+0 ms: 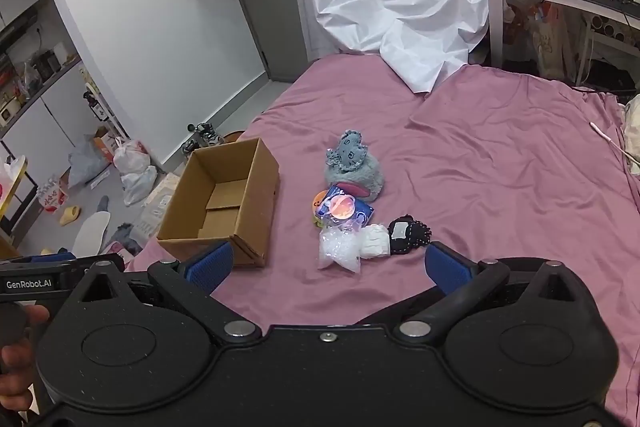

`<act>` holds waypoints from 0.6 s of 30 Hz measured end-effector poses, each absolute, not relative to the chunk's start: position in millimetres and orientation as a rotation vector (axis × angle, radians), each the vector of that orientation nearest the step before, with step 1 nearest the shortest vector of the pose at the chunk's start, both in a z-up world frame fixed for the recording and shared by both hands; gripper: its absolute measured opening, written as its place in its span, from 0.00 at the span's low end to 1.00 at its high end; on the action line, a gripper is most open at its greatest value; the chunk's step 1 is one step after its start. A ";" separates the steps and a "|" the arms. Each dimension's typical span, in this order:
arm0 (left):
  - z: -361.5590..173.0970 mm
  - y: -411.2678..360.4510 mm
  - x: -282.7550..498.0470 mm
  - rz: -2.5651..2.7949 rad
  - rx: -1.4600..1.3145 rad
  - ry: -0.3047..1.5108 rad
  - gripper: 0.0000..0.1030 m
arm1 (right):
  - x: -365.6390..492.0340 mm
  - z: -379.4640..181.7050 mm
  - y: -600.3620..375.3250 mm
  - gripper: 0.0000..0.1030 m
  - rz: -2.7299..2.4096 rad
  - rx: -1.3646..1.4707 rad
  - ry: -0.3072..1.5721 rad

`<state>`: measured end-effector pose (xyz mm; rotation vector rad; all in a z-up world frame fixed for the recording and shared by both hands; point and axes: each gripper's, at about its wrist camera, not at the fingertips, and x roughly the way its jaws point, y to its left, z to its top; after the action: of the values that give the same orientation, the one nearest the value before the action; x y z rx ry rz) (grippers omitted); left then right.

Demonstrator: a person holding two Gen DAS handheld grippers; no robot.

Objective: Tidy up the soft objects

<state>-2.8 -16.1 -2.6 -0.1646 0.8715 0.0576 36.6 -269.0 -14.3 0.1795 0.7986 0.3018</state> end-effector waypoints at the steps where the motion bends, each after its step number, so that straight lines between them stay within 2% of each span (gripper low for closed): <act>1: -2.7 -16.2 -2.8 0.058 -0.164 0.871 0.99 | 36.3 -14.2 -268.9 1.00 0.301 0.179 0.799; 18: -2.1 -23.8 -4.7 0.050 -0.161 0.868 0.99 | 34.0 -14.9 -272.5 1.00 0.296 0.176 0.794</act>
<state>-4.7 -23.8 -2.1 -0.1610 0.8679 0.0497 34.0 -272.5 -14.9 0.1759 0.7938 0.2957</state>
